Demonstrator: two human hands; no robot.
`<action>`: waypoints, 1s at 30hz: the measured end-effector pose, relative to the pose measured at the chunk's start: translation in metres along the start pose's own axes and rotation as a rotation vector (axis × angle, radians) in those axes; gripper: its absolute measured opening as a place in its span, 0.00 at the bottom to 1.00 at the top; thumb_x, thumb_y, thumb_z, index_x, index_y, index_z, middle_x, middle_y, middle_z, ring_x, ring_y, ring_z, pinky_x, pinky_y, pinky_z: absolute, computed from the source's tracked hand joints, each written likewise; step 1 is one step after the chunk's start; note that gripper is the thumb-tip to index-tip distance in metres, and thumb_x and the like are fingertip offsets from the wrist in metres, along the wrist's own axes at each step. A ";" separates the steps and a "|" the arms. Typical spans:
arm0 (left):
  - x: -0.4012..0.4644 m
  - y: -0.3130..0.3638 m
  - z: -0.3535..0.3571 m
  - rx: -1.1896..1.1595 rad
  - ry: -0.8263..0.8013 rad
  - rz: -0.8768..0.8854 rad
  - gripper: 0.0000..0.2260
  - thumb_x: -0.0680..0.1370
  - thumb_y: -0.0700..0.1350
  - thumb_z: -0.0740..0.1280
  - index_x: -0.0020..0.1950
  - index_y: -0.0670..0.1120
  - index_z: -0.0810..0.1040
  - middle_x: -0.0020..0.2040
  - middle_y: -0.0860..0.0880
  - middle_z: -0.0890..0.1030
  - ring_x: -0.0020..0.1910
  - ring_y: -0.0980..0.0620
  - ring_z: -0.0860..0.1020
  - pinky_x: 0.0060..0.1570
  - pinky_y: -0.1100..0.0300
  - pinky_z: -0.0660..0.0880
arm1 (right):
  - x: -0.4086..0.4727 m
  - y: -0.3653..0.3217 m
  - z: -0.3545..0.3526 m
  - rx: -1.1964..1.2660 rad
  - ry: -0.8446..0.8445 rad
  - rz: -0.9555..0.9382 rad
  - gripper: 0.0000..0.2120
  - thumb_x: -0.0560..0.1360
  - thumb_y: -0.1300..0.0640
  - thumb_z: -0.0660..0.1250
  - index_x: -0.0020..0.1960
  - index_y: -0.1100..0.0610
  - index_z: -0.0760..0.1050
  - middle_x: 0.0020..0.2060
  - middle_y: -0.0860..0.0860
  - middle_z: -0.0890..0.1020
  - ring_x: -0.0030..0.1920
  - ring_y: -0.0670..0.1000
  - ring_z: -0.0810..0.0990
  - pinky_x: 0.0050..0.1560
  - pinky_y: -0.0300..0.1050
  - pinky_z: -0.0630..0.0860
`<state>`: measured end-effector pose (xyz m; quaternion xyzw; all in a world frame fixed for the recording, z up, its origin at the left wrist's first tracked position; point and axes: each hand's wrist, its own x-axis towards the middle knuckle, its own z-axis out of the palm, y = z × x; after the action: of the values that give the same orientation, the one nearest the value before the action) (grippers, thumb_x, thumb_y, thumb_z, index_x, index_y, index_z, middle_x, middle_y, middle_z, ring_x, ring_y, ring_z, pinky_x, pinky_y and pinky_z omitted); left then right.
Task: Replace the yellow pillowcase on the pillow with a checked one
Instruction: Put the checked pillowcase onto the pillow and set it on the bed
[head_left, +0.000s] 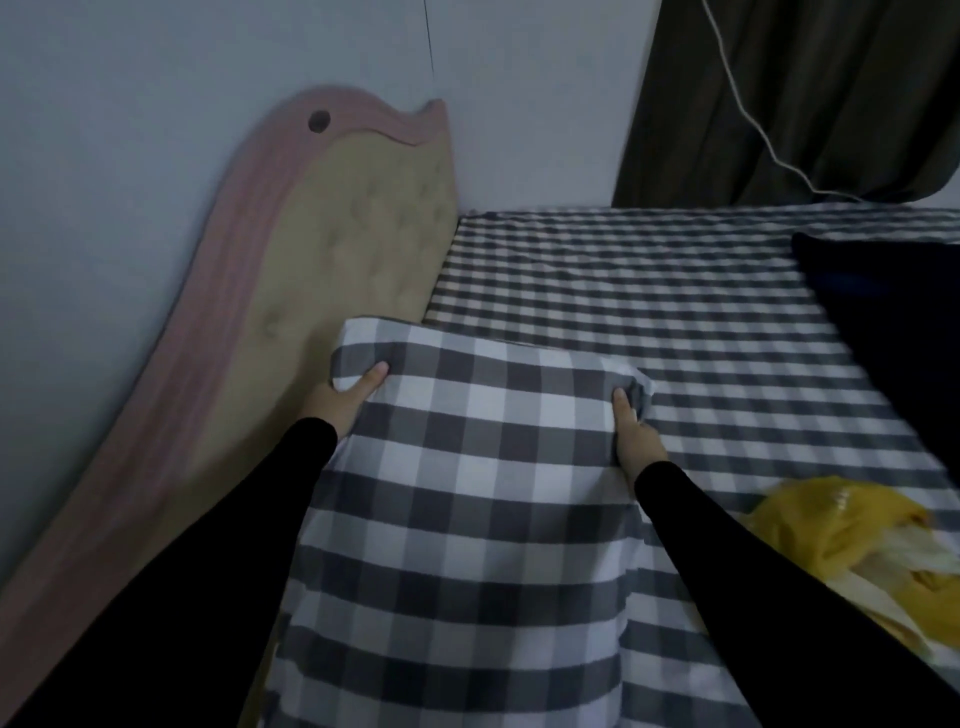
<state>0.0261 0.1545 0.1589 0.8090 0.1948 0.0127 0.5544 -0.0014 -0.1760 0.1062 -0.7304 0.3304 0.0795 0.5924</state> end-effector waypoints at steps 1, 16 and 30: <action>0.013 -0.003 0.004 0.014 -0.015 -0.010 0.34 0.67 0.65 0.72 0.66 0.45 0.75 0.61 0.49 0.78 0.59 0.45 0.77 0.60 0.55 0.71 | 0.011 0.000 0.006 -0.012 0.012 0.007 0.38 0.76 0.33 0.54 0.68 0.66 0.69 0.66 0.63 0.73 0.65 0.61 0.72 0.65 0.50 0.66; 0.182 -0.095 0.079 0.137 -0.120 -0.248 0.43 0.62 0.70 0.72 0.66 0.42 0.76 0.62 0.44 0.79 0.56 0.43 0.78 0.61 0.53 0.72 | 0.177 0.029 0.082 -0.158 0.004 0.177 0.36 0.78 0.34 0.51 0.72 0.62 0.65 0.69 0.64 0.69 0.69 0.61 0.68 0.70 0.50 0.61; 0.216 -0.139 0.083 0.600 0.008 -0.007 0.32 0.74 0.67 0.59 0.64 0.42 0.73 0.64 0.41 0.76 0.62 0.40 0.74 0.61 0.50 0.69 | 0.210 0.042 0.137 -0.463 0.226 0.050 0.34 0.75 0.36 0.57 0.73 0.56 0.61 0.71 0.59 0.66 0.71 0.60 0.63 0.70 0.61 0.58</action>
<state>0.2033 0.1950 -0.0403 0.9360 0.1946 -0.0442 0.2899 0.1739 -0.1349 -0.0740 -0.8424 0.3856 0.0857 0.3665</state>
